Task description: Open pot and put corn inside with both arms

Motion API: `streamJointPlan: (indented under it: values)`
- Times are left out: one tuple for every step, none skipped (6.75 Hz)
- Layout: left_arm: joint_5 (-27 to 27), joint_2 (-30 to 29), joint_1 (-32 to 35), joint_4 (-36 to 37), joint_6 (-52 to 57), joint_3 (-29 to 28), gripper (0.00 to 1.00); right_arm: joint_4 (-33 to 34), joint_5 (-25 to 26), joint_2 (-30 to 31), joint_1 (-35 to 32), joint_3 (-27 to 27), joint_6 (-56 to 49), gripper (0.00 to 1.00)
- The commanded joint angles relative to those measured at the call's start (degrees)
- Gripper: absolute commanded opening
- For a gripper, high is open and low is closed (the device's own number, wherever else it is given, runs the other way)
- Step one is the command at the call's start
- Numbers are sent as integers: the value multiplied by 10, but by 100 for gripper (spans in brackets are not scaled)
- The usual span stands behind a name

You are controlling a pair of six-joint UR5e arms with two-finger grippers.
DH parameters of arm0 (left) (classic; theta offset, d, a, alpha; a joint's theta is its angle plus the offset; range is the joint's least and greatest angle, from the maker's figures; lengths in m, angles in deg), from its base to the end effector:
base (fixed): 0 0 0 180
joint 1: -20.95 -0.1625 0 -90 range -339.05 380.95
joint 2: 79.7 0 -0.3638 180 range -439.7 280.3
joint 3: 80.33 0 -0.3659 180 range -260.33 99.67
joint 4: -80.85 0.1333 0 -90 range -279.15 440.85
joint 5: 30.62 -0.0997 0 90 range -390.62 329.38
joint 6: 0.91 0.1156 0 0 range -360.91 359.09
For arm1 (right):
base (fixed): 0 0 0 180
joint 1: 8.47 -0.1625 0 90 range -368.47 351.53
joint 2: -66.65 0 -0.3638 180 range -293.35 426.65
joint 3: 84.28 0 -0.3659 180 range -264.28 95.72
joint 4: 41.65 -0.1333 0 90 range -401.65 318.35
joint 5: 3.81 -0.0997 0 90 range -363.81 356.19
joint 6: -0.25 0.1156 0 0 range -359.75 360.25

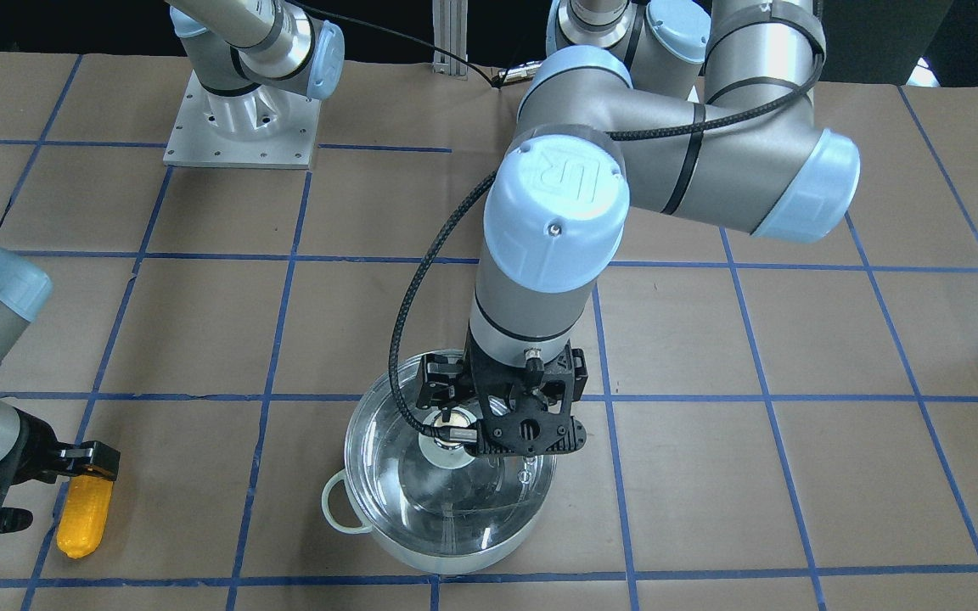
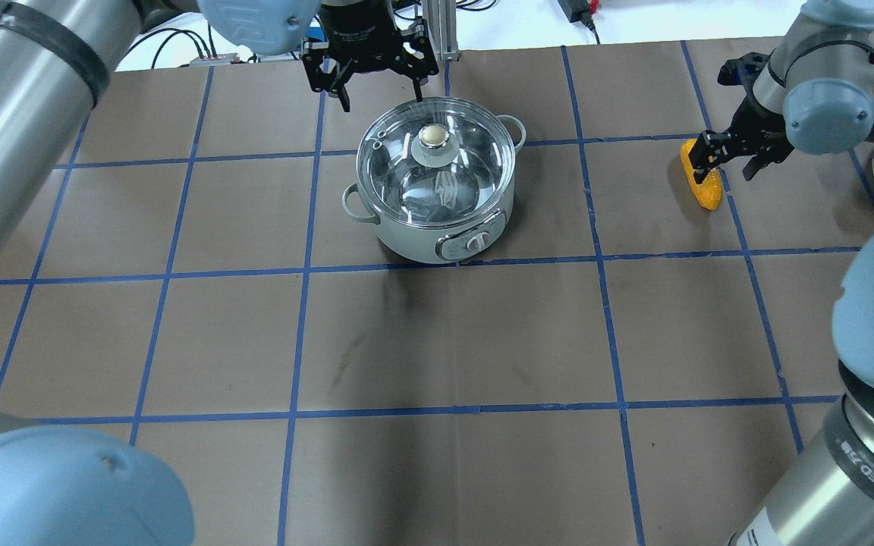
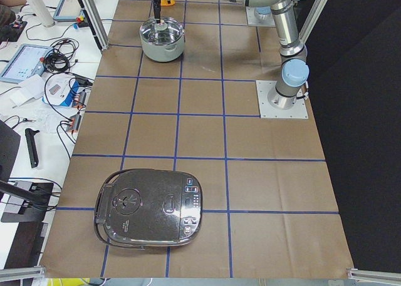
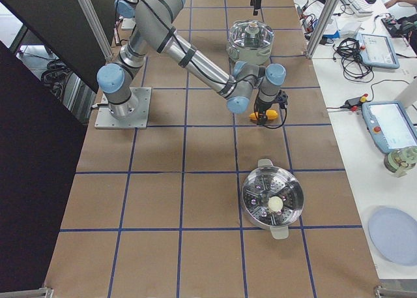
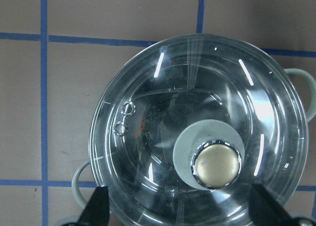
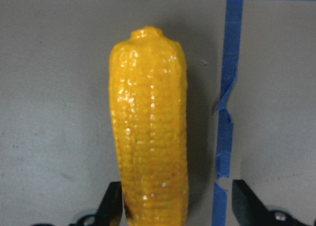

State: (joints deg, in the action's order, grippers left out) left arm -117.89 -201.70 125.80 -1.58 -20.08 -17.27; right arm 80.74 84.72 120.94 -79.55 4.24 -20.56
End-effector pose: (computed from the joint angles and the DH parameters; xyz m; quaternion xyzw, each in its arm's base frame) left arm -0.3038 -0.6042 0.3278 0.0371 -0.9988 0.0140 0.0292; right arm -0.0691 -0.6220 0.1334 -0.0163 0.9997 0.0107 0.0175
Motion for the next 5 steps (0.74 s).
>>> streamJointPlan:
  values:
    - [3,-29,4,28,-8,0,100,8,-2,-6,1,-2,2,45]
    - [3,-32,11,37,-10,0,100,5,-2,-6,1,-3,2,20]
    - [3,-34,13,38,-12,-1,100,3,-2,-6,1,-3,2,12]
    - [3,-34,17,38,-17,0,100,-2,-1,-2,1,-5,3,11]
    - [3,-34,22,38,-17,0,100,-5,0,9,1,-11,2,11]
